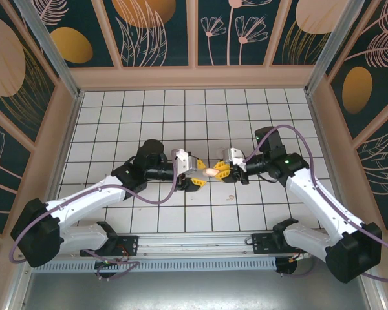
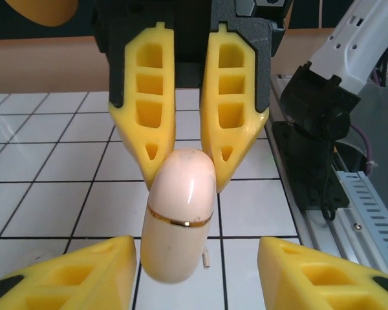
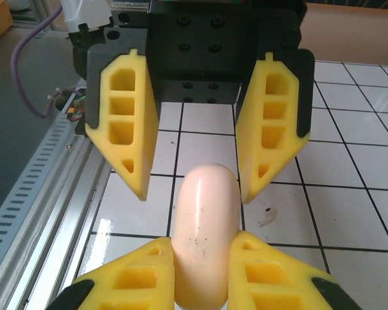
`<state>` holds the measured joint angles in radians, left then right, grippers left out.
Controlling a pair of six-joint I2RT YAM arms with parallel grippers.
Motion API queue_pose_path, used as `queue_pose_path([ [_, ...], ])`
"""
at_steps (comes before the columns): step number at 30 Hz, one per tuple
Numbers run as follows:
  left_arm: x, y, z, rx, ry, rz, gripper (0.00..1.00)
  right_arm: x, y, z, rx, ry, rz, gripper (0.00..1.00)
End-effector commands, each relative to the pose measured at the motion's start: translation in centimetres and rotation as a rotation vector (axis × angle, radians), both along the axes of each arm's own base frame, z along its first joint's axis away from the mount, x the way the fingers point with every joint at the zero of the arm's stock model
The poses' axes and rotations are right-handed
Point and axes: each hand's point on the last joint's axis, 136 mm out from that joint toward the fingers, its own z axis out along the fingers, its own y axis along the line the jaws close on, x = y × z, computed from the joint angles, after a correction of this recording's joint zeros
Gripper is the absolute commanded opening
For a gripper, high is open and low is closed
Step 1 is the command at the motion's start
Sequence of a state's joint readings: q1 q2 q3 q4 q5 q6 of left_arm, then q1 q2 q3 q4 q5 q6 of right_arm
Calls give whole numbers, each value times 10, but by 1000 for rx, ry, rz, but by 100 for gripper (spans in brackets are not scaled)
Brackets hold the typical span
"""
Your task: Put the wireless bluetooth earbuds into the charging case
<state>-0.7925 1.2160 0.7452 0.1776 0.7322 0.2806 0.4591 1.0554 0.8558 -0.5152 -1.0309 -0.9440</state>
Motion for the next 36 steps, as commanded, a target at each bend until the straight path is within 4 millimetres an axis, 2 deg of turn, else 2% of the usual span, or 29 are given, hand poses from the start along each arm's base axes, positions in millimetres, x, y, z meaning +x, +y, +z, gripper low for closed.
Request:
queue_pose_path([
  [1, -9, -2, 3, 9, -10, -79, 47, -10, 5, 8, 21, -19, 79, 14],
  [10, -10, -5, -9, 47, 28, -102, 34, -12, 10, 12, 45, -11, 130, 14],
  [21, -8, -5, -13, 67, 37, -97, 16, -8, 13, 13, 60, 0, 124, 15],
  [26, -7, -5, -12, 62, 36, -88, 11, 1, 14, 10, 47, 29, 65, 23],
  [29, -6, -5, -11, 54, 44, -80, 10, 8, 12, 9, 55, 41, 16, 29],
  [36, -8, -5, -13, 37, 53, -76, 10, 23, 1, 16, 101, 59, -79, 36],
])
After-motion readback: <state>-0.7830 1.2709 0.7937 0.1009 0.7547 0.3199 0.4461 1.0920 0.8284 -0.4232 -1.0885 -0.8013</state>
